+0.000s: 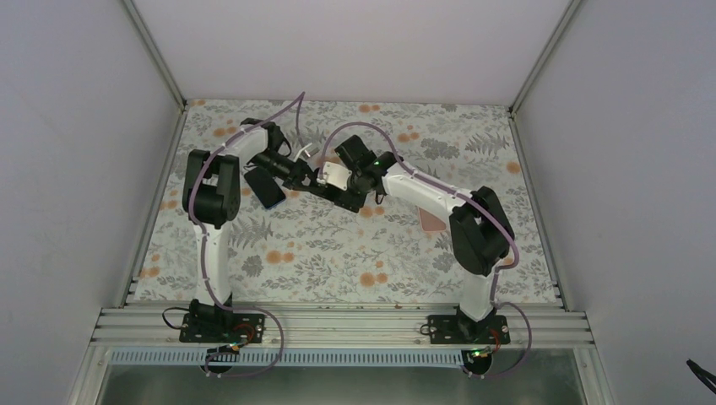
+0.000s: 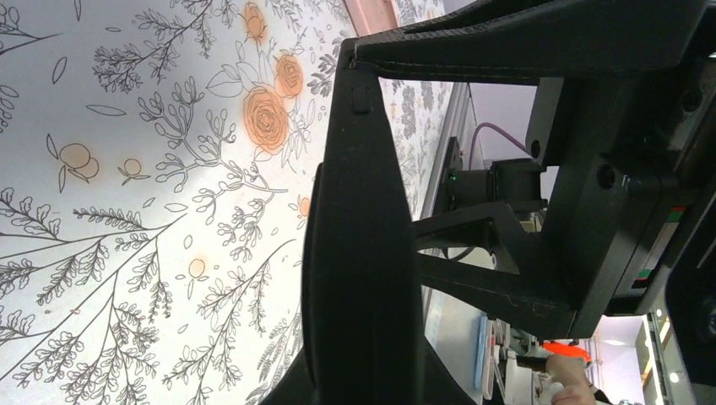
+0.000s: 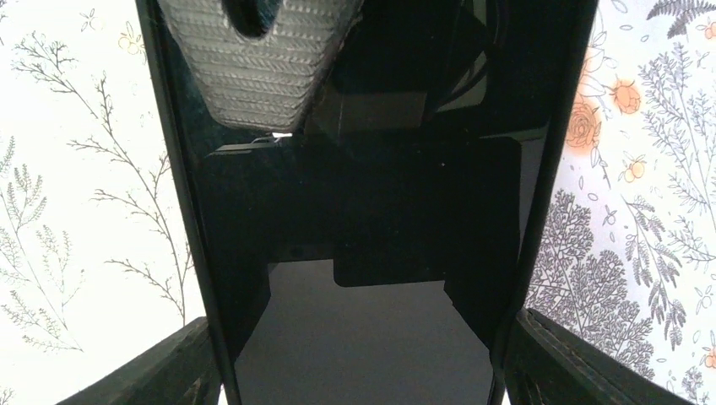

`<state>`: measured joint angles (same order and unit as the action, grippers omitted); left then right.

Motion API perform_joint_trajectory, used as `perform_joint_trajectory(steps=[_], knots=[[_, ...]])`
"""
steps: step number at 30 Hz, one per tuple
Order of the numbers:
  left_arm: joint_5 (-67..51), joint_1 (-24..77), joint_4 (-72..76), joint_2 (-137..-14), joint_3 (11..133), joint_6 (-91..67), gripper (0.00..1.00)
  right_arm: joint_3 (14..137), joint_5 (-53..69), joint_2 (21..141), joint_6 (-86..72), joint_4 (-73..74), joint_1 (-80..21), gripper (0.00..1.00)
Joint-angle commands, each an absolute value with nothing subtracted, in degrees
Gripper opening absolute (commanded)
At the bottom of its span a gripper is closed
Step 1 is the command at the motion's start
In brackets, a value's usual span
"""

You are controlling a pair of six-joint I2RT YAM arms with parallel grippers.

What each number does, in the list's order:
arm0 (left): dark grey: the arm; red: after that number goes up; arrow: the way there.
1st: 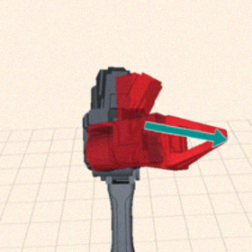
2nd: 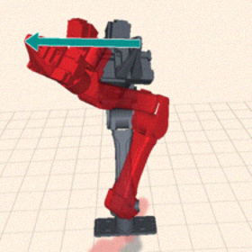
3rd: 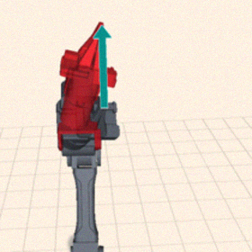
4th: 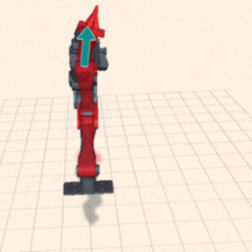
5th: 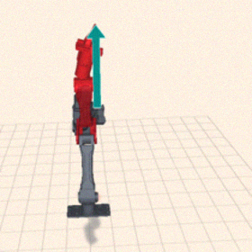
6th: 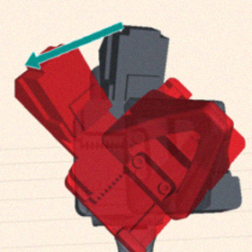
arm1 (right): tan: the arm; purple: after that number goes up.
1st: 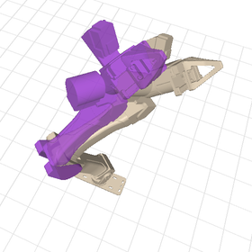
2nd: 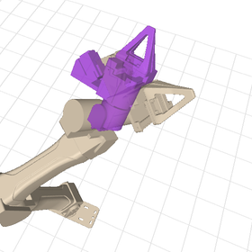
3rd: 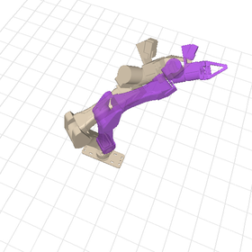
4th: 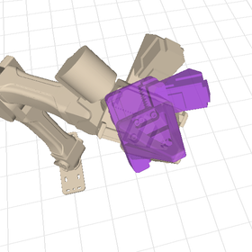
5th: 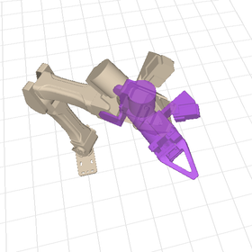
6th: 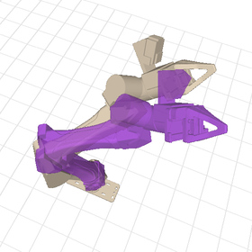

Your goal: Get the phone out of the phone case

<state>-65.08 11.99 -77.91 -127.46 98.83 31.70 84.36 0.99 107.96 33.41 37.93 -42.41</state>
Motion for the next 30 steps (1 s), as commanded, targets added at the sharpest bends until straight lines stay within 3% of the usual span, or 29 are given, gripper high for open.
perform_joint_trajectory(steps=[1, 2, 5, 7, 12, 16, 24, 30], knots=[[-68.7, 12.6, -77.8, -127.6, 100.8, 39.4, 0.02, 86.6, 2.9, 107.7, 32.9, 36.9, -42.0, 0.69], [-69.1, 12.6, -77.8, -127.6, 100.9, 39.7, 0.02, 86.6, 2.9, 107.6, 32.8, 36.9, -42.0, 0.71], [-68.6, 12.6, -77.7, -127.4, 100.7, 41.2, 0.02, 85.4, 2.0, 105.4, 32.5, 36.8, -41.5, 0.96], [-67.6, 12.6, -77.8, -126.7, 100.4, 42.5, 0.02, 84.0, 3.8, 102.7, 32.8, 37.2, -40.2, 1.00], [-61.5, 12.9, -76.1, -121.6, 98.7, 46.8, 0.02, 81.5, 20.2, 94.7, 33.9, 41.2, -31.1, 1.00], [-54.0, 14.1, -65.3, -112.2, 92.9, 44.1, 0.02, 80.3, 31.6, 92.2, 36.4, 44.8, -22.8, 0.99], [-44.6, 18.6, -49.6, -97.1, 81.8, 44.3, 0.02, 76.2, 32.7, 92.9, 34.2, 41.0, -21.2, 0.82], [-43.0, 20.4, -45.3, -93.6, 77.5, 43.4, 0.02, 73.4, 29.7, 92.1, 32.0, 36.1, -21.3, 0.85]])
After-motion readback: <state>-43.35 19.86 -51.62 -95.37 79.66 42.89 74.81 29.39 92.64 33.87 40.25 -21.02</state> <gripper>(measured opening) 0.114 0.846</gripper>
